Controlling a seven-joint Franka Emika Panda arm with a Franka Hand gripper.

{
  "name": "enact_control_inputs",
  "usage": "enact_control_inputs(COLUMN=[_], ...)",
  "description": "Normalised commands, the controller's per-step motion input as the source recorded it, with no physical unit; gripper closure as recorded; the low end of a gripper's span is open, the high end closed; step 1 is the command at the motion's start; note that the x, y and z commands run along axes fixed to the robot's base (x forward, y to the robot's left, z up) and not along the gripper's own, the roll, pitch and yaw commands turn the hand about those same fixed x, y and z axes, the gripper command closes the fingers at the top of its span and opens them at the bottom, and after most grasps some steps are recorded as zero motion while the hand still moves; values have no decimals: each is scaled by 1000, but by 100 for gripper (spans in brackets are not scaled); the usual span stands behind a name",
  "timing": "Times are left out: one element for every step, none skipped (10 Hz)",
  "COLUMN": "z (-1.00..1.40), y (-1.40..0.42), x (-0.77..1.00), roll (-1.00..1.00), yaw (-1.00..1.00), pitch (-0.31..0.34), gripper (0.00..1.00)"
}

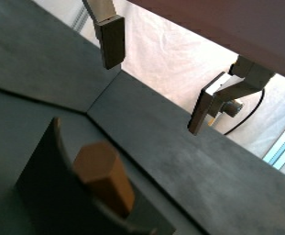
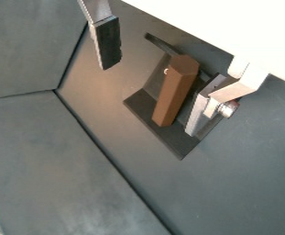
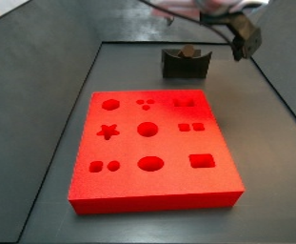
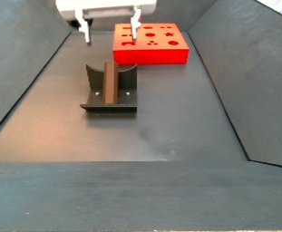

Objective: Pick up the hexagon object. Move up. Place the hexagon object on the fixture. Regrasp the hexagon object. Move to above the board. Insert the hexagon object.
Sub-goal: Regrasp the hexagon object.

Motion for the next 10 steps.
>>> enact_control_inputs(z=[-1000,-1000,-1000,-887,-784,-538,-405,-272,-209,-176], y=[42,38,33,23,17,6,4,5,-1,-9], x=[95,102,110,105,98,90,84,75,45,16], roll=[69,68,68,68,67,69,68,65,54,49], yaw=[-6,-28,-45,-50,-52,-41,-28,-8,2,16], pitch=[-119,-98,-72,-48,-30,9,23,25,39,35], gripper=[0,0,0,0,0,0,0,0,0,0])
